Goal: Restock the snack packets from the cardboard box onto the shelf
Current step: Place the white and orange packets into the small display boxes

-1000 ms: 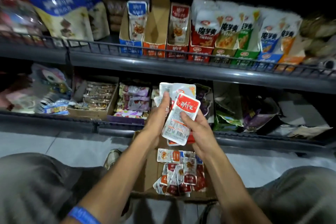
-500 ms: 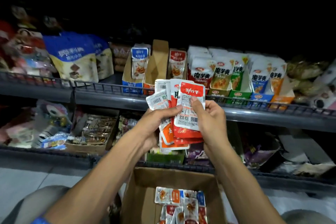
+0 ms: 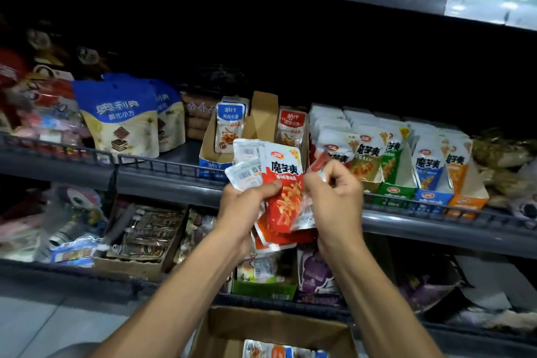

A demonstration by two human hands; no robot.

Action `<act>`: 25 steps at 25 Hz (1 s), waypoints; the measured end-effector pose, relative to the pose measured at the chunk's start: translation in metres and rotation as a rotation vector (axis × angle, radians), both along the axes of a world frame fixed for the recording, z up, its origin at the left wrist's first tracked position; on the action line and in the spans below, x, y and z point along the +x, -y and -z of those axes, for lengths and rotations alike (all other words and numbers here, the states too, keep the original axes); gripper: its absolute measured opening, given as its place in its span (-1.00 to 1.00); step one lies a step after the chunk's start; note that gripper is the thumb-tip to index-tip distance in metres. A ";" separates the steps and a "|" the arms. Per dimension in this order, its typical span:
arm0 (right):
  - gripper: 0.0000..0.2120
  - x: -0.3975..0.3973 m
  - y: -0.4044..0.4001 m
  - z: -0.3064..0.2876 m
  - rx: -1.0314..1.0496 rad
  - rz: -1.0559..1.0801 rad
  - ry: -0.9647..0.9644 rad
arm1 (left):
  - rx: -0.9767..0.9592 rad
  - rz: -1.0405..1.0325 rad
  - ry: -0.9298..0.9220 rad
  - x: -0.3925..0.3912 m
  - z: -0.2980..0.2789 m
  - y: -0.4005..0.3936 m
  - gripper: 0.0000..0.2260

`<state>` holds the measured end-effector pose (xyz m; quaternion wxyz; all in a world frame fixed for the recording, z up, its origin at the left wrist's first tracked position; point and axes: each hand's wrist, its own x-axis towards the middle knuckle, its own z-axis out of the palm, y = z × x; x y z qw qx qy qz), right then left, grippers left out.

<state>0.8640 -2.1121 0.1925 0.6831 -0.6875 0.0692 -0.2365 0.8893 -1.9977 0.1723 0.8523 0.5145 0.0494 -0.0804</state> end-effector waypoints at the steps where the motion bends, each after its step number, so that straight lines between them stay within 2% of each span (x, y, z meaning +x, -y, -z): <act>1: -0.75 0.003 -0.004 0.002 -0.084 -0.051 -0.040 | 0.048 -0.027 0.048 -0.001 0.000 0.003 -0.79; 2: -0.82 0.004 -0.008 0.003 -0.156 -0.110 -0.081 | 0.079 -0.050 0.090 -0.003 -0.001 0.005 -0.79; 4: -0.94 0.006 -0.014 0.002 -0.150 -0.213 -0.116 | 0.075 -0.086 0.112 -0.004 -0.004 0.005 -0.78; 6: -0.85 0.009 -0.011 0.000 -0.057 -0.246 -0.134 | 0.038 -0.107 0.086 -0.003 -0.005 0.001 -0.77; 9: -0.55 0.008 -0.003 -0.005 0.092 -0.226 -0.240 | -0.042 -0.103 0.056 -0.003 -0.010 -0.007 -0.78; 10: -0.55 0.006 -0.002 -0.010 0.098 -0.204 -0.269 | -0.064 -0.105 0.053 -0.003 -0.012 -0.010 -0.78; 13: -0.81 0.003 0.005 -0.029 -0.075 -0.108 -0.236 | -0.112 -0.113 0.027 0.005 -0.020 -0.019 -0.78; 15: -0.90 0.006 0.008 -0.052 -0.163 -0.114 -0.185 | -0.150 -0.125 -0.002 0.019 -0.025 -0.025 -0.79; 17: -0.83 0.021 0.015 -0.076 -0.298 -0.136 -0.121 | -0.179 -0.147 -0.036 0.034 -0.029 -0.028 -0.79; 20: -0.72 0.071 0.025 -0.103 -0.463 -0.057 -0.028 | -0.211 -0.169 -0.074 0.056 -0.027 -0.036 -0.79; 23: -0.73 0.128 0.027 -0.113 -0.527 -0.010 -0.056 | -0.272 -0.165 -0.117 0.072 -0.021 -0.042 -0.74; 25: -0.66 0.162 0.028 -0.108 -0.677 0.035 -0.135 | -0.292 -0.154 -0.126 0.079 -0.018 -0.044 -0.74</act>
